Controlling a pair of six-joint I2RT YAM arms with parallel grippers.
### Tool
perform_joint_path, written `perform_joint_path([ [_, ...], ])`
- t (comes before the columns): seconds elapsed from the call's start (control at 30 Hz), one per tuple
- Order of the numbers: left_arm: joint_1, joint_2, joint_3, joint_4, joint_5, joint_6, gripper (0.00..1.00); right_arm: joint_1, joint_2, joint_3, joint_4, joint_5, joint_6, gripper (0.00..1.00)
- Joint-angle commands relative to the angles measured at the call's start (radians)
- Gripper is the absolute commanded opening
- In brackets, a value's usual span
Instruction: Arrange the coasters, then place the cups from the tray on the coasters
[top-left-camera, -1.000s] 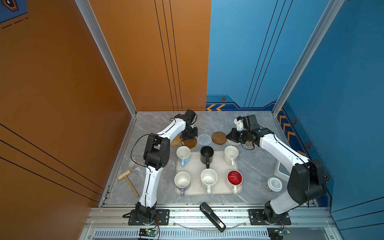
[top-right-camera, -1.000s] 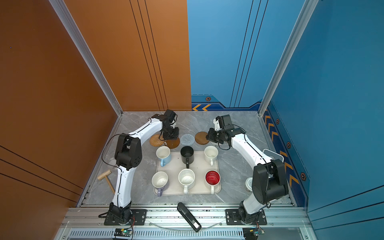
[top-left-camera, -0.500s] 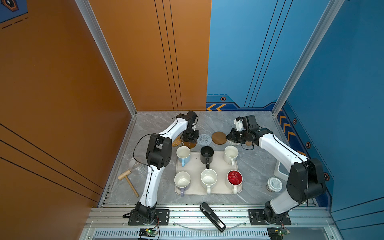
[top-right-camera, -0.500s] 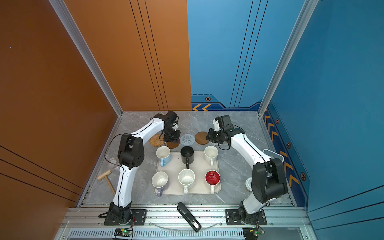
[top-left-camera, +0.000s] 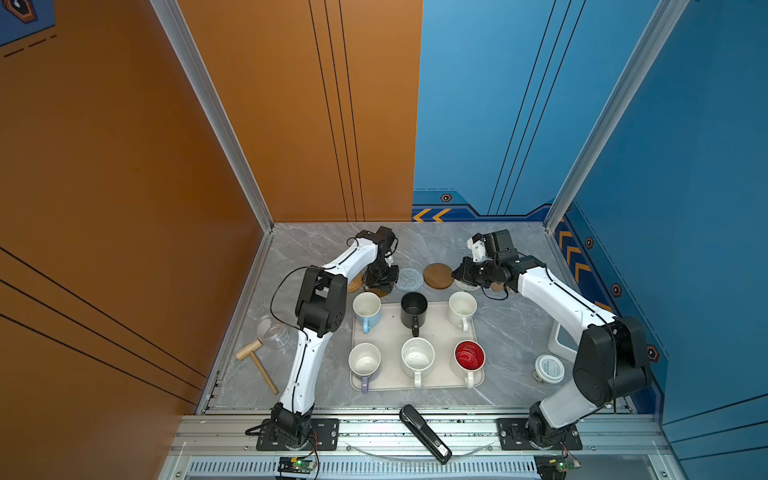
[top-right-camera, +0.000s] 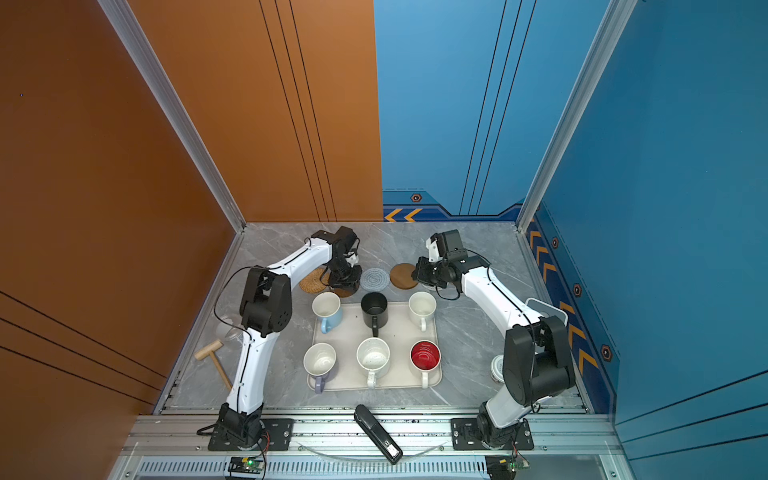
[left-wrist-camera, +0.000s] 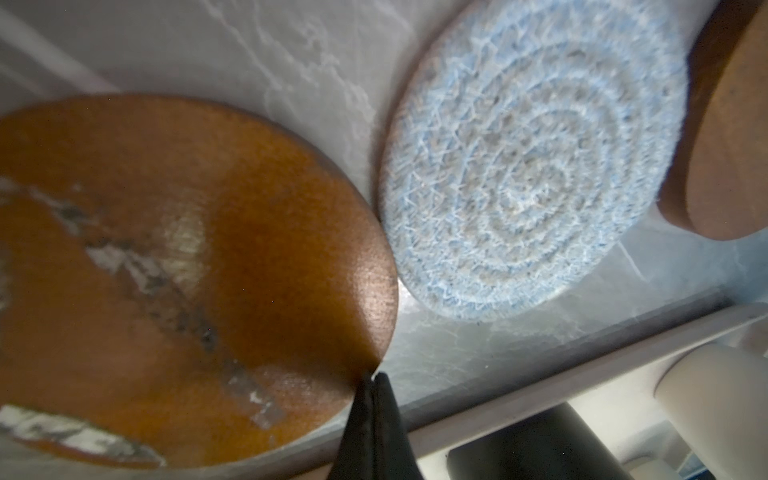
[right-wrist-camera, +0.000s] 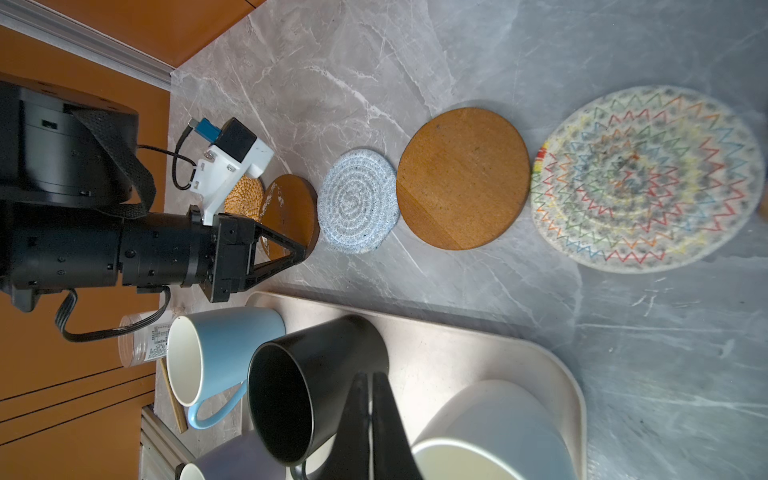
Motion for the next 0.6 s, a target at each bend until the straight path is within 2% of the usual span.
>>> perform_joint_path([
  [0.0, -0.012, 0.033, 0.011, -0.035, 0.016, 0.016, 0.0, -0.003, 0.008, -0.006, -0.021, -0.016, -0.021, 0.02],
  [0.57, -0.011, 0.036, 0.045, -0.036, -0.026, 0.017, 0.0, -0.005, -0.004, -0.022, -0.014, -0.02, -0.016, 0.02],
])
